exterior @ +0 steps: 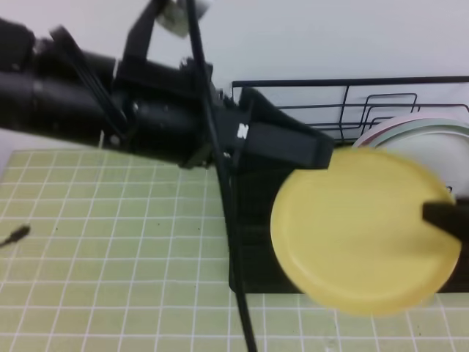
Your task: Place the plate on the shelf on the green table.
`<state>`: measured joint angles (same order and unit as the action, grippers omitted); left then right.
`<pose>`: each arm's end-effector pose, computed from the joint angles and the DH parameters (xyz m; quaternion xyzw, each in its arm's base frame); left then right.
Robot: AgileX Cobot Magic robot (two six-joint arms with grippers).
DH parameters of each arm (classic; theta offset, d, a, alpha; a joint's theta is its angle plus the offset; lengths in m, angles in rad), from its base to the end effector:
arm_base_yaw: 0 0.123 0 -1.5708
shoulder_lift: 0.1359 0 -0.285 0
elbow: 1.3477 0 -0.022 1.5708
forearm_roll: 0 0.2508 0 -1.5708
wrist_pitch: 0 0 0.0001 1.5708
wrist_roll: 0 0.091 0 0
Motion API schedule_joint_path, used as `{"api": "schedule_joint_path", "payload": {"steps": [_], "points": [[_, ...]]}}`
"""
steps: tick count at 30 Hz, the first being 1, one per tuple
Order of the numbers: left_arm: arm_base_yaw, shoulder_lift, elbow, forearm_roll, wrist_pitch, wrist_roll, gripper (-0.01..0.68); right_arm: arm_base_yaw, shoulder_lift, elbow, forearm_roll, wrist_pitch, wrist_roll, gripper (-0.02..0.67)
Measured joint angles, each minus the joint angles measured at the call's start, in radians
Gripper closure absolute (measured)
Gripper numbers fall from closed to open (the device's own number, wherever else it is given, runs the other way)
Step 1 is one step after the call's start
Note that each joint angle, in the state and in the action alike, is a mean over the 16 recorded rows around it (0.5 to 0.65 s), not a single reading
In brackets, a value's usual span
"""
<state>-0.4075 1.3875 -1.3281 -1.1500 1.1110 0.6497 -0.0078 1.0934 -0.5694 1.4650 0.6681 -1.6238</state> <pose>0.2255 -0.1785 0.4044 0.3101 0.7620 -0.5028 0.2653 0.2037 0.0545 0.2698 -0.2361 0.8000 0.2343 0.4994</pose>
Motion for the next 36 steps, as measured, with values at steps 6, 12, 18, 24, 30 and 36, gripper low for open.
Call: {"api": "schedule_joint_path", "payload": {"steps": [6, 12, 18, 24, 30, 36], "points": [[0.000, 0.000, -0.083, 0.109, 0.024, -0.018, 0.457, 0.000, -0.057, -0.148, -0.260, 0.001, 0.085, 0.632], [0.000, 0.000, -0.129, 0.288, 0.007, -0.082, 0.606, 0.000, -0.095, -0.325, -0.588, 0.033, 0.241, 0.637], [0.000, -0.001, -0.135, 0.425, -0.032, -0.167, 0.666, 0.020, -0.098, -0.450, -0.861, 0.039, 0.352, 0.628], [0.000, -0.013, -0.100, 0.462, -0.072, -0.208, 0.673, 0.095, -0.077, -0.505, -1.088, 0.007, 0.385, 0.605], [0.000, -0.061, 0.013, 0.468, -0.165, -0.219, 0.674, 0.198, -0.034, -0.520, -1.349, -0.060, 0.431, 0.578], [0.000, -0.133, 0.157, 0.494, -0.270, -0.218, 0.674, 0.271, 0.020, -0.522, -1.536, -0.123, 0.473, 0.573]]}}
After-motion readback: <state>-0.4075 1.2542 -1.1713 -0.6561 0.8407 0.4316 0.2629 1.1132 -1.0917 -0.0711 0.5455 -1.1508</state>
